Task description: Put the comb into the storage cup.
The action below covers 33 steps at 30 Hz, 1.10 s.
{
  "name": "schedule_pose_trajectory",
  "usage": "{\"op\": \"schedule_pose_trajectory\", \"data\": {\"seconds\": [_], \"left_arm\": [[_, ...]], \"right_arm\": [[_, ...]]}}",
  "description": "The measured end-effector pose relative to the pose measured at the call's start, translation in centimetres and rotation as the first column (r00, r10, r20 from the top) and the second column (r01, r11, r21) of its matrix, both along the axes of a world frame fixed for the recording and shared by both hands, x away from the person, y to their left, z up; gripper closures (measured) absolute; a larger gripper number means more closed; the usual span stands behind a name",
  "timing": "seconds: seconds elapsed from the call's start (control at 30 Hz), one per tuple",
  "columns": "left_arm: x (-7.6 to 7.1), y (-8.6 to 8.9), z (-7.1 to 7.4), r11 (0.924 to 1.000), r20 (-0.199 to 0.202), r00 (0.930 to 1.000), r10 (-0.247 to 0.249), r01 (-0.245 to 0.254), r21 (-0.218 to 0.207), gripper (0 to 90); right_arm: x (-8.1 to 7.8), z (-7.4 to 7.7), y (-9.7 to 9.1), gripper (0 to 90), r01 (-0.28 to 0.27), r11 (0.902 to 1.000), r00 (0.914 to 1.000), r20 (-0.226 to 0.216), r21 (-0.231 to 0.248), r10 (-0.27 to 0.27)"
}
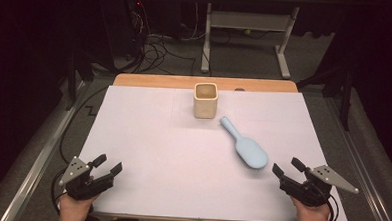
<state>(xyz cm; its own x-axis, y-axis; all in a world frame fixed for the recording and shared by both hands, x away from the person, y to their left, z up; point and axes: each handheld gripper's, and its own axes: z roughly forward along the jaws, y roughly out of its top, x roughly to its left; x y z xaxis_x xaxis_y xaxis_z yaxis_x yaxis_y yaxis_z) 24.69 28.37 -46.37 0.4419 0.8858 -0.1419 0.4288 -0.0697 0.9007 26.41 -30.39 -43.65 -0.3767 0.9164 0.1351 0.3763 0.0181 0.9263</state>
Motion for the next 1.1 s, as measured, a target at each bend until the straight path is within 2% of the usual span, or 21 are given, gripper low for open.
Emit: {"op": "schedule_pose_trajectory", "data": {"seconds": [0.3, 0.4, 0.7, 0.83, 1.1], "left_arm": [[0.0, 0.0, 0.0, 1.0000, -0.002, 1.0000, -0.001, 0.001, -0.001, 32.4], [0.0, 0.0, 0.0, 1.0000, 0.000, 1.0000, 0.000, 0.000, -0.002, 32.4], [0.0, 0.0, 0.0, 1.0000, 0.000, 1.0000, -0.002, 0.002, 0.000, 32.4], [0.0, 0.0, 0.0, 1.0000, -0.002, 1.0000, -0.001, 0.001, -0.003, 32.4], [0.1, 0.0, 0.0, 1.0000, -0.007, 0.9999, -0.008, 0.008, -0.001, 32.5]], "right_arm": [[1.2, 0.3, 0.8, 27.8, -0.017, 0.9999, 0.9998, -0.006, 0.000, 0.017], [1.7, 0.4, 1.4, 27.7, -0.036, 0.9992, 0.9993, -0.008, -0.018, 0.036], [2.6, 0.7, 2.5, 27.6, -0.064, 0.9976, 0.9980, -0.002, -0.028, 0.064], [3.4, 0.8, 3.1, 27.6, -0.083, 0.9956, 0.9965, -0.015, -0.044, 0.082], [4.4, 1.1, 3.8, 26.8, -0.110, 0.9933, 0.9934, -0.034, -0.036, 0.109]]}}
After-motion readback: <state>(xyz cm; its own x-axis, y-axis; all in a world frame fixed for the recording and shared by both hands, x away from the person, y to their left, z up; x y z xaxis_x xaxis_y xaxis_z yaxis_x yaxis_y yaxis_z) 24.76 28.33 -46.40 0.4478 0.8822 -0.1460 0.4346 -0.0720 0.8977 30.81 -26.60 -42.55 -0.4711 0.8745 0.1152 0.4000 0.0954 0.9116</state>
